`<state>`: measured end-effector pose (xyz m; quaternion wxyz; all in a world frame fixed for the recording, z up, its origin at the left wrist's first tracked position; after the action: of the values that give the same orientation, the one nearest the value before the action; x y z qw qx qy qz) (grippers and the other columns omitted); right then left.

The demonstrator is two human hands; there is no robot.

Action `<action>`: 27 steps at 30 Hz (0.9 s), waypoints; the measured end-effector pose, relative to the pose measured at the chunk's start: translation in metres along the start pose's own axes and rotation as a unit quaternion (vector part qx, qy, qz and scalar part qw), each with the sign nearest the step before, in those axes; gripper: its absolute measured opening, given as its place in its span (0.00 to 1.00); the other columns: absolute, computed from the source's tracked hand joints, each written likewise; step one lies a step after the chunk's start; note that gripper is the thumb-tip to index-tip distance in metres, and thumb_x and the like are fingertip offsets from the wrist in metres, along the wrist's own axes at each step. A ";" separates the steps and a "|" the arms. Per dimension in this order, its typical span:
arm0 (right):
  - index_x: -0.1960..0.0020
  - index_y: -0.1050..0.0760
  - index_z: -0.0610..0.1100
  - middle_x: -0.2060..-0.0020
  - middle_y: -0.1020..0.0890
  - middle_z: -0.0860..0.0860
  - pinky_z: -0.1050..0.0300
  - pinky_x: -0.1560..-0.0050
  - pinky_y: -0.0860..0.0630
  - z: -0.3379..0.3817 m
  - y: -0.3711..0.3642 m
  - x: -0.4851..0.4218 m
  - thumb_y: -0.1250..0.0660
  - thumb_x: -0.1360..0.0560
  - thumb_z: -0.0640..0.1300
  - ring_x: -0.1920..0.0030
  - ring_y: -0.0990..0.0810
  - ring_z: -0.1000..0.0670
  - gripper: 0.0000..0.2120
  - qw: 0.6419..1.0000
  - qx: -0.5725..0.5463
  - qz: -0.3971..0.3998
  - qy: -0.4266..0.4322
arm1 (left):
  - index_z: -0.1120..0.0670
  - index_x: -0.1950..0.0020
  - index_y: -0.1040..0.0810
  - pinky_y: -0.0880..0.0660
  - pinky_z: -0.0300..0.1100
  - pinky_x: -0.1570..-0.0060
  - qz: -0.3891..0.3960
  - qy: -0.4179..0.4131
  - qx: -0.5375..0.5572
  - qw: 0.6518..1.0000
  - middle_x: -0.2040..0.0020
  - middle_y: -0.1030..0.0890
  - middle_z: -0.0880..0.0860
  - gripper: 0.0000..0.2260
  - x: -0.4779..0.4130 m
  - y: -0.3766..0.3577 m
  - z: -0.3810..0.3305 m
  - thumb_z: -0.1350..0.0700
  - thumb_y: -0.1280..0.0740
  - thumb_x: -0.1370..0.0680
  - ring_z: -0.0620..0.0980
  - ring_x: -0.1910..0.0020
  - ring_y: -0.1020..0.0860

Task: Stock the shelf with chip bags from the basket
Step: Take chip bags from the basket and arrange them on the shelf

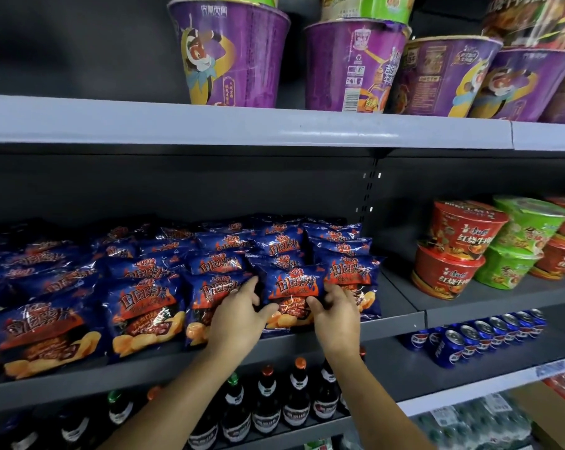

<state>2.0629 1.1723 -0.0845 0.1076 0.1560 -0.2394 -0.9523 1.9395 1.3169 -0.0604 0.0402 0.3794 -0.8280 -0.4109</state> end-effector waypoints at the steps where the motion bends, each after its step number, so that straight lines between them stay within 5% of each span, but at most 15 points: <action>1: 0.31 0.25 0.44 0.42 0.24 0.49 0.54 0.41 0.25 0.000 0.000 -0.001 0.29 0.21 0.47 0.44 0.24 0.50 0.20 1.000 0.006 0.000 0.003 | 0.52 0.23 0.36 0.23 0.45 0.48 -0.005 -0.004 -0.015 1.000 0.46 0.22 0.44 0.33 -0.001 -0.001 0.000 0.42 0.31 0.23 0.48 0.50 0.21; 11: 0.32 0.25 0.44 0.41 0.23 0.48 0.52 0.42 0.27 0.001 0.002 -0.005 0.30 0.21 0.47 0.41 0.23 0.46 0.19 0.999 0.048 -0.003 0.019 | 0.46 0.27 0.34 0.22 0.45 0.53 -0.027 -0.043 -0.126 0.991 0.45 0.19 0.48 0.28 -0.002 -0.002 0.002 0.35 0.36 0.24 0.49 0.48 0.19; 14: 0.32 0.25 0.44 0.41 0.23 0.48 0.52 0.42 0.26 0.001 0.002 -0.005 0.31 0.21 0.48 0.41 0.23 0.45 0.18 0.997 0.067 0.006 0.027 | 0.47 0.35 0.29 0.22 0.44 0.57 -0.034 -0.047 -0.149 0.987 0.46 0.19 0.47 0.24 -0.003 -0.004 0.004 0.34 0.35 0.24 0.49 0.51 0.19; 19: 0.33 0.24 0.43 0.40 0.23 0.47 0.49 0.43 0.23 0.002 -0.003 -0.003 0.32 0.20 0.48 0.41 0.22 0.44 0.17 0.994 0.100 0.033 0.038 | 0.49 0.47 0.26 0.21 0.45 0.58 -0.039 -0.055 -0.167 0.984 0.47 0.21 0.48 0.19 -0.002 -0.010 0.004 0.35 0.33 0.25 0.49 0.52 0.19; 27: 0.31 0.25 0.44 0.41 0.20 0.47 0.50 0.42 0.23 0.006 0.005 -0.004 0.31 0.20 0.48 0.41 0.21 0.45 0.19 0.997 0.040 0.063 0.009 | 0.51 0.50 0.22 0.23 0.43 0.58 -0.026 -0.062 -0.144 0.987 0.53 0.20 0.47 0.14 0.000 -0.006 0.001 0.40 0.33 0.22 0.48 0.56 0.19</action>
<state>2.0652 1.1712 -0.0764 0.1635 0.1536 -0.2857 -0.9317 1.9427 1.3155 -0.0656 0.0320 0.3648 -0.7510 -0.5495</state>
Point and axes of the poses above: each hand's wrist, its own x-axis away from the middle knuckle, its own y-axis out of the back of the hand, z = x × y, the point moved 4 cm from there along -x, towards the middle knuckle
